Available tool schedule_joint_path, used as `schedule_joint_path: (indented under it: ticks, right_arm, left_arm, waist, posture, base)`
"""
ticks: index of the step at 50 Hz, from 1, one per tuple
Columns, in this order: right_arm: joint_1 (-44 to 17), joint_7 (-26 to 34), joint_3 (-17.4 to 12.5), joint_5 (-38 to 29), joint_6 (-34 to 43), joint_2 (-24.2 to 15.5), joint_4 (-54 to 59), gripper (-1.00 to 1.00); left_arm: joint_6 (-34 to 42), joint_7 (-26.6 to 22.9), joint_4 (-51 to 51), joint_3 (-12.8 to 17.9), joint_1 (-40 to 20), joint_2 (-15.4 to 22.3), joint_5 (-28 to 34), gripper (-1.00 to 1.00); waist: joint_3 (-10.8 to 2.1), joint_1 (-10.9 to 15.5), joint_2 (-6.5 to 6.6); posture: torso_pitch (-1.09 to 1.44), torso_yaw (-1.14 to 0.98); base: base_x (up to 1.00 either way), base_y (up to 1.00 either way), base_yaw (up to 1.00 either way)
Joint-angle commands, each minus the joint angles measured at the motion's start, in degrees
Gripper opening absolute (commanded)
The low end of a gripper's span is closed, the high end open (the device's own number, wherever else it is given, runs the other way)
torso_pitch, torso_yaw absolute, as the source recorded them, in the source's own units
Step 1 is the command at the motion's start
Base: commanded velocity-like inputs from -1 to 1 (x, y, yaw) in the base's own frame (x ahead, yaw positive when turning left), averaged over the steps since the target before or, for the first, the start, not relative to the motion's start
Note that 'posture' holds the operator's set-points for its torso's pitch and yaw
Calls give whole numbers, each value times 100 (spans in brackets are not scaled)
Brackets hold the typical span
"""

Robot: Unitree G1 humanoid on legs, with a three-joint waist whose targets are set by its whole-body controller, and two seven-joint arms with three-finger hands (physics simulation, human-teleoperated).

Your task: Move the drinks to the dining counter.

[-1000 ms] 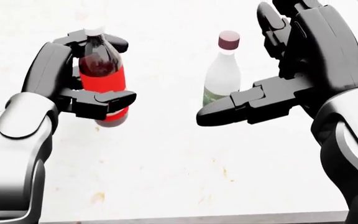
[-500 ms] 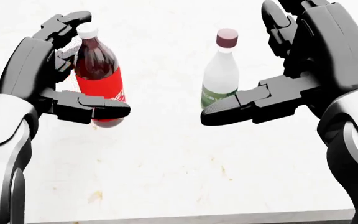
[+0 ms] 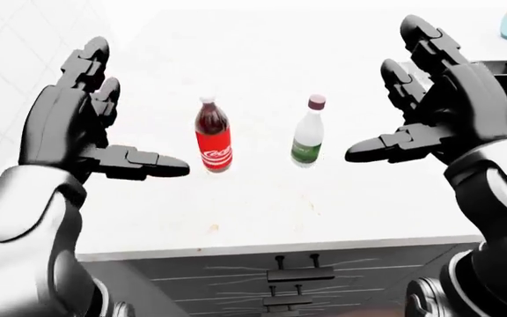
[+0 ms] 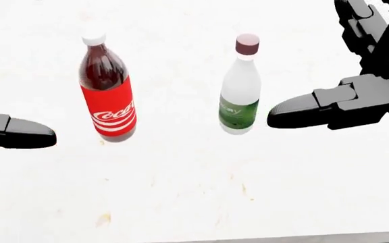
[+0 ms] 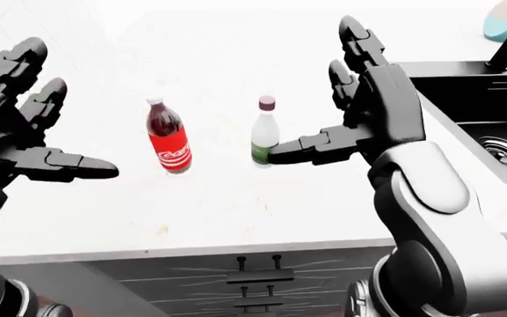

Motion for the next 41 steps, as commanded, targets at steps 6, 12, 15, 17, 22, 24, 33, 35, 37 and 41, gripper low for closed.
schedule_joint_path:
  ticks: [6, 12, 15, 17, 22, 24, 33, 35, 37, 41]
  right_arm:
    - [-101, -268, -518, 622, 178, -288, -419, 100]
    - [-9, -469, -1191, 1277, 345, -607, -555, 100]
    - [113, -608, -1687, 1813, 645, -727, -869, 100]
    - [168, -666, -2257, 2309, 910, -825, -1083, 100]
    - [879, -1277, -3202, 3735, 578, -1153, -1159, 100]
    - [1346, -1917, -3419, 4689, 122, -1480, -1068, 100]
    - [3303, -3553, -4009, 6763, -2142, -2976, -835, 100]
    - [3429, -3678, -4212, 6880, -2277, -3059, -795, 100]
    - [3504, -3808, -4380, 6866, -2370, -3095, -732, 100]
    - [3698, -3768, -4675, 6853, -2454, -3041, -744, 100]
  left_arm:
    - [508, -39, -1044, 630, 124, 201, -439, 100]
    - [686, 23, -1074, 1990, -5, 798, -1690, 100]
    - [573, 1033, -1075, 2671, 337, 1129, -3358, 100]
    - [218, 2372, -1075, 3241, 920, 1433, -5261, 100]
    - [-1660, 4968, -1075, 3766, 2771, 2727, -8535, 100]
    - [-2079, 5113, -1075, 3911, 3149, 2922, -8767, 100]
    - [-2554, 5550, -1075, 4561, 3525, 3368, -9287, 100]
    - [-2558, 5679, -1075, 4736, 3521, 3469, -9389, 100]
    - [-2579, 5857, -1075, 4804, 3475, 3562, -9467, 100]
    - [-2687, 6125, -1075, 4816, 3438, 3791, -9348, 100]
  waist:
    - [-97, 9, 11]
    - [-50, 12, 12]
    - [-27, 7, 16]
    - [-20, 6, 32]
    - [40, -31, 79]
    - [60, -19, 66]
    - [129, 14, 83]
    - [140, -2, 82]
    - [156, -13, 74]
    - [168, -22, 59]
  posture:
    - [0, 0]
    - [0, 0]
    - [0, 0]
    - [0, 0]
    - [0, 0]
    - [0, 0]
    - [0, 0]
    - [0, 0]
    - [0, 0]
    - [0, 0]
  base:
    - [0, 0, 0]
    - [0, 0, 0]
    - [0, 0, 0]
    - [0, 0, 0]
    - [0, 0, 0]
    - [0, 0, 0]
    - [0, 0, 0]
    - [0, 0, 0]
    - [0, 0, 0]
    - [0, 0, 0]
